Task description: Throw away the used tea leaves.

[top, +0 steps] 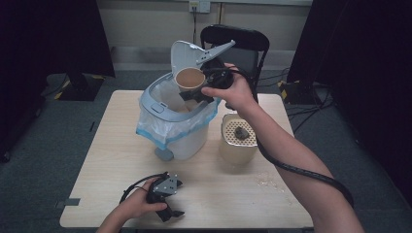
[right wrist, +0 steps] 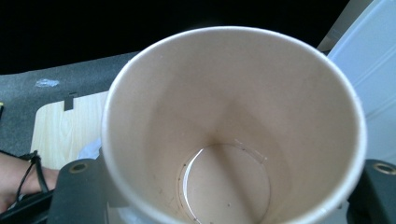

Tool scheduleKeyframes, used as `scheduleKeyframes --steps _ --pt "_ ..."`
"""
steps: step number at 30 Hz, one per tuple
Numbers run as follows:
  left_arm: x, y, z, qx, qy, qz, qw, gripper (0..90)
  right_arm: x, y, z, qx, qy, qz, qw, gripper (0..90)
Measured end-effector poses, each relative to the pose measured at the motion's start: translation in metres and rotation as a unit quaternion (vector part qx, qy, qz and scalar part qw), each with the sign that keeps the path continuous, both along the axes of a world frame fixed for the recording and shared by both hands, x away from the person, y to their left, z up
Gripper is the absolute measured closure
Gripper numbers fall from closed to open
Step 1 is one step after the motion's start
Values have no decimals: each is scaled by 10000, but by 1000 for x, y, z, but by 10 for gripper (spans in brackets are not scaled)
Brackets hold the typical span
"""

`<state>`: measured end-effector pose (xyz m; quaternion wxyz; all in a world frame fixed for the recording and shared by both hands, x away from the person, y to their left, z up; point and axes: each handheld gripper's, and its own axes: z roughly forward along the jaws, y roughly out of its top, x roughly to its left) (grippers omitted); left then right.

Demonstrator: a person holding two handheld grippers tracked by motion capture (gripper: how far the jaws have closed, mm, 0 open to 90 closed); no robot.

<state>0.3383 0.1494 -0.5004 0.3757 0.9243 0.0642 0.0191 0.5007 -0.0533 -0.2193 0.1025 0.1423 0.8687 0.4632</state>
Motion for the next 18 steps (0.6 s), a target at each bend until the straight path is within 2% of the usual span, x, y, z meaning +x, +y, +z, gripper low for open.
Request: scheduleKeyframes --steps 8,18 --pt "0 -1 -1 -99 -7 -13 9999 0 4 9 -4 45 -77 -149 9998 272" --pt "0 -1 -1 -97 -8 -13 10000 0 12 16 -12 31 -85 -284 9996 272"
